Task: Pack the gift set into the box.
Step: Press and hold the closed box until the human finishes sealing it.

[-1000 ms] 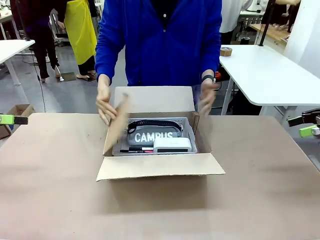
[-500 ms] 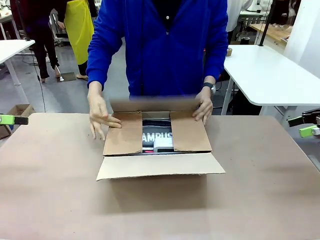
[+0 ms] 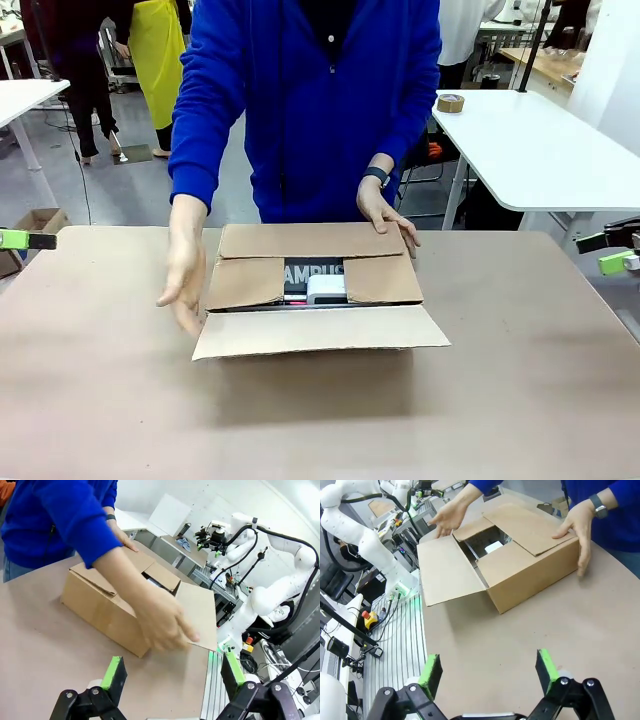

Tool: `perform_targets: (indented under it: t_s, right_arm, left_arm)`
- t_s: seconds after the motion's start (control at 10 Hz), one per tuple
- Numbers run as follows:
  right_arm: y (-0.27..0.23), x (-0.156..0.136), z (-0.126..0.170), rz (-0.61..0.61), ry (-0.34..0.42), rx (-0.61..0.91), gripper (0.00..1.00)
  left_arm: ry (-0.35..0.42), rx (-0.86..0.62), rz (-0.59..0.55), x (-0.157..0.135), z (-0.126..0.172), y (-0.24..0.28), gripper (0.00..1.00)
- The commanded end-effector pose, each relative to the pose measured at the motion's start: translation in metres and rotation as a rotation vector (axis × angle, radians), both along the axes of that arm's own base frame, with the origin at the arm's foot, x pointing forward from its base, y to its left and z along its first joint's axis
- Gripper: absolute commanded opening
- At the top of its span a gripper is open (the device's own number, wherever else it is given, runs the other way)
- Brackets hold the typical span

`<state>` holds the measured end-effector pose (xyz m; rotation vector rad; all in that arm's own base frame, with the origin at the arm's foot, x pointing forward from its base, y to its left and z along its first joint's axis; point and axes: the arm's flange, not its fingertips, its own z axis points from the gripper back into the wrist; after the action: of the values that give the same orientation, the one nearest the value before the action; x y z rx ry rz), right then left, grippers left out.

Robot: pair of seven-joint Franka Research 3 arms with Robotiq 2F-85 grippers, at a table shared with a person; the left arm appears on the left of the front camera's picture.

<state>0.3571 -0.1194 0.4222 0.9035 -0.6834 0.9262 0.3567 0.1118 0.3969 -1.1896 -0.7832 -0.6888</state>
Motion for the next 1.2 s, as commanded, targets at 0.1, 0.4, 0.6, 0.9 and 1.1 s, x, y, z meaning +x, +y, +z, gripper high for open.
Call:
perform_targets:
  t_s: [0.1,0.4,0.6,0.9,1.1]
  right_arm:
    - [0.0025,0.0015,0.0045,-0.015,0.007,0.022,1.00]
    - [0.0025,0.0015,0.0045,-0.015,0.007,0.022,1.00]
    - [0.0025,0.0015,0.0045,-0.015,0.007,0.022,1.00]
    - [0.0025,0.0015,0.0045,-0.015,0.007,0.022,1.00]
    - [0.0025,0.0015,0.0045,-0.015,0.007,0.022,1.00]
  left_arm:
    - [-0.005,0.003,-0.008,-0.0036,0.0001,0.0005,1.00]
    - [-0.005,0.003,-0.008,-0.0036,0.0001,0.0005,1.00]
    - [-0.005,0.003,-0.008,-0.0036,0.0001,0.0005,1.00]
    - [-0.005,0.003,-0.008,-0.0036,0.0001,0.0005,1.00]
    - [-0.005,0.003,-0.008,-0.0036,0.0001,0.0005,1.00]
